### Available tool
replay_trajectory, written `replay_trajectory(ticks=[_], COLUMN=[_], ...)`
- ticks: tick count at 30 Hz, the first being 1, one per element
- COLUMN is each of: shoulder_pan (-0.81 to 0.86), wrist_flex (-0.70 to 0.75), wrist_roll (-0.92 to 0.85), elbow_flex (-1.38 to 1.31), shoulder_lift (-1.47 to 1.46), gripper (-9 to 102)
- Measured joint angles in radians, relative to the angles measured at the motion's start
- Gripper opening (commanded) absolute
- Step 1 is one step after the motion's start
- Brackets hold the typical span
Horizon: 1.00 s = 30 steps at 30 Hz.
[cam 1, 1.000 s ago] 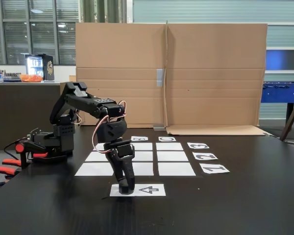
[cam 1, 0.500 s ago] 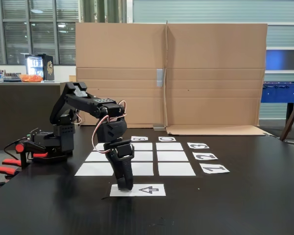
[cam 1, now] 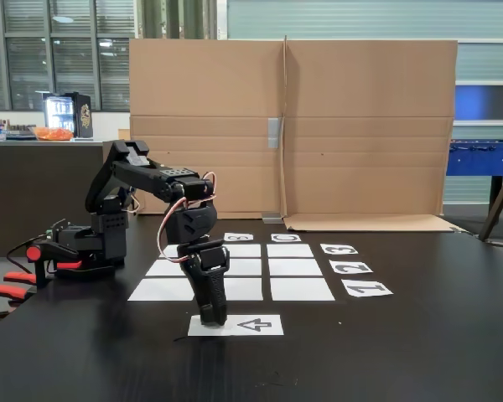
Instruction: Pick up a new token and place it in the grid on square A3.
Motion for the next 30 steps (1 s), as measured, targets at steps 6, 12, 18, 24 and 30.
replay_trajectory(ticks=[6, 12, 18, 24, 30], shoulder_pan=[-0.04, -0.098, -0.224, -0.373, -0.538], wrist_flex=[0.046, 0.15, 0.267, 0.377, 0.472], wrist_roll=[0.009, 0.009, 0.009, -0.002, -0.043], elbow_flex=[-0.018, -0.066, -0.071, -0.071, -0.048], shoulder_lift=[0.064, 0.164, 0.272, 0.339, 0.394], gripper=[10, 10, 10, 10, 8])
